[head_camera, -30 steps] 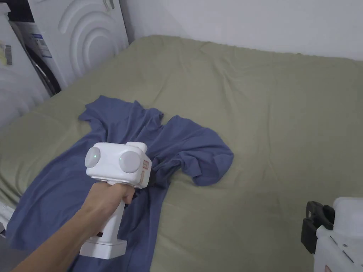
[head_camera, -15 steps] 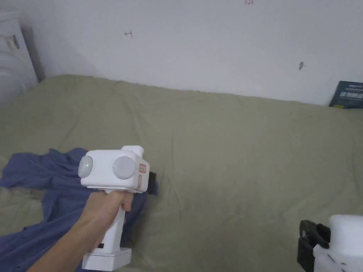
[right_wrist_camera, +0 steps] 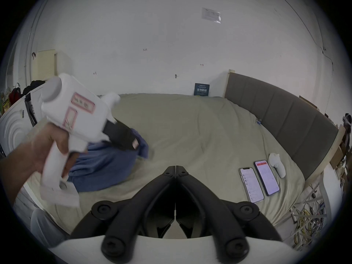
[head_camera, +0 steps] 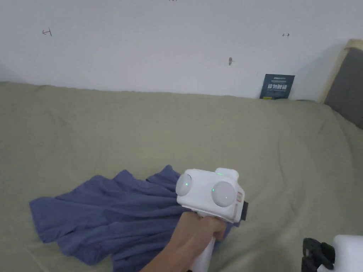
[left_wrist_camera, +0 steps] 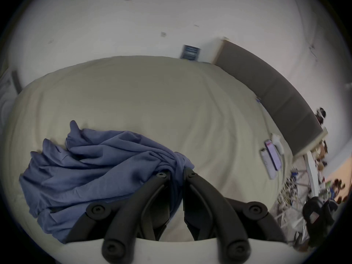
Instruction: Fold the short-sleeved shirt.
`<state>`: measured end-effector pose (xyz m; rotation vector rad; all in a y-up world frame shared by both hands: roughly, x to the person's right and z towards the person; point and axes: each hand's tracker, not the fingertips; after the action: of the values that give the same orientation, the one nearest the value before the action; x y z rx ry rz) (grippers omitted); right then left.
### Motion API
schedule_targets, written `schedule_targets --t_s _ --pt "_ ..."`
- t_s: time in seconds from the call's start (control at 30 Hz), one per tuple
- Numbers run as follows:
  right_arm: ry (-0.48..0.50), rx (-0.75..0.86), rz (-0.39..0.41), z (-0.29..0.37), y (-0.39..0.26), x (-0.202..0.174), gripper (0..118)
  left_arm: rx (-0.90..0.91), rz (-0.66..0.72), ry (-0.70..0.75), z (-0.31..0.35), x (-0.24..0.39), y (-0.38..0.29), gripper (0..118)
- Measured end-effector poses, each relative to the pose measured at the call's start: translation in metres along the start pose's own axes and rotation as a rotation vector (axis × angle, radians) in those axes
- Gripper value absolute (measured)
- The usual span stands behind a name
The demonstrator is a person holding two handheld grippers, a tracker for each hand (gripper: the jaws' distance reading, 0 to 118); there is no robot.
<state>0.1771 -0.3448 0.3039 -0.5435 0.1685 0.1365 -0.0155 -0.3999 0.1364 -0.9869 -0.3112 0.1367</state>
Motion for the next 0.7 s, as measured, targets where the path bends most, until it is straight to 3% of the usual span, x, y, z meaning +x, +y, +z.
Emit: schedule_targets --t_s 0.13,0.23,0.27,0.3,0.33,0.53,0.6,0.63,0.67,0.7 --pt "-0.001 -0.026 -0.012 -0.009 -0.007 0.004 0 -0.111 -0.009 0.112 -0.042 0.0 -0.026 8" --pt "0.007 -0.037 -0.016 -0.014 -0.01 0.003 0 -0.11 -0.004 0.104 -0.045 -0.007 -0.033 12" --pt "0.011 -0.04 -0.018 -0.015 -0.01 0.002 0 -0.11 0.0 0.097 -0.044 -0.008 -0.035 32" --pt "0.014 -0.042 -0.021 -0.016 -0.01 0.0 0 -0.108 0.009 0.112 -0.036 -0.013 -0.036 93" --pt "0.019 -0.043 -0.026 -0.015 -0.01 -0.002 0 -0.128 0.015 0.138 -0.03 -0.016 -0.039 118" --pt "0.062 -0.003 -0.016 0.005 -0.002 -0.02 0 0.043 0.059 0.152 0.072 -0.041 -0.066 111" --pt "0.084 0.024 -0.015 0.015 0.0 -0.029 0 0.135 0.073 0.18 0.123 -0.054 -0.081 99" --pt "0.093 0.033 -0.015 0.02 0.001 -0.033 0 0.181 0.079 0.2 0.149 -0.06 -0.092 83" --pt "0.105 0.042 -0.016 0.024 0.002 -0.037 0 0.252 0.096 0.212 0.177 -0.065 -0.104 49" --pt "0.115 0.048 -0.018 0.027 0.003 -0.041 0 0.306 0.106 0.222 0.2 -0.07 -0.115 0"
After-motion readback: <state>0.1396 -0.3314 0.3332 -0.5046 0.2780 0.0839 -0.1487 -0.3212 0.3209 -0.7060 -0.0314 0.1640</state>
